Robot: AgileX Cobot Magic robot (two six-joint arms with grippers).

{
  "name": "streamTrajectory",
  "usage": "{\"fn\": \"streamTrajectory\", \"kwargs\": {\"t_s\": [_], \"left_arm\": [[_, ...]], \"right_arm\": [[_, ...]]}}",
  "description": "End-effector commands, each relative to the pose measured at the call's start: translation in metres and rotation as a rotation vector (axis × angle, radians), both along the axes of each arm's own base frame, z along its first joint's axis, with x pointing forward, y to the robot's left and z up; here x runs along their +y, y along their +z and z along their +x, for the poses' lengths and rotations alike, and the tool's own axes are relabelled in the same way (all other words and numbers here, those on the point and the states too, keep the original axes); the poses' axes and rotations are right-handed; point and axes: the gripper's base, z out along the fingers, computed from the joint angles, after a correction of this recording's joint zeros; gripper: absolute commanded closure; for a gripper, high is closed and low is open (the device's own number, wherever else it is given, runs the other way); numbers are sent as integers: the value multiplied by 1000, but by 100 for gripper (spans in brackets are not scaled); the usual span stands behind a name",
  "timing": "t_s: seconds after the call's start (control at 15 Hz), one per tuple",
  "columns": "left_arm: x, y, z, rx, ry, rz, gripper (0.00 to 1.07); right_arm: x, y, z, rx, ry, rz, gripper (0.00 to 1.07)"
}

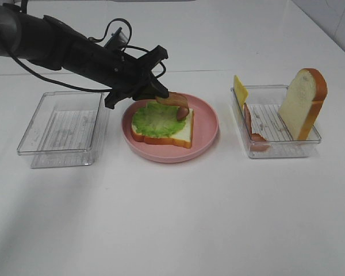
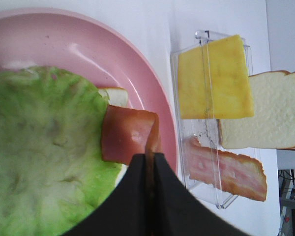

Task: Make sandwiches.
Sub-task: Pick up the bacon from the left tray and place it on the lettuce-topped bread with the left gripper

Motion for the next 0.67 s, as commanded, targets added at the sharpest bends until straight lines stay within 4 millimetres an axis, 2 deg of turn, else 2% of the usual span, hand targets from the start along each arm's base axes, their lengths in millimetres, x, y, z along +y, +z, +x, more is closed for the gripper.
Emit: {"fn": "streamTrajectory", "kwargs": {"t_s": [0.07, 0.27, 0.67], "left_arm": [[17, 4, 7, 1, 19, -13, 107], [34, 3, 7, 33, -24, -15, 107], [42, -3, 4, 71, -56, 67, 107]], "right_arm": [[0, 1, -1, -24, -3, 8, 32], [0, 1, -1, -24, -3, 8, 32], [0, 1, -1, -24, -3, 8, 32]]}}
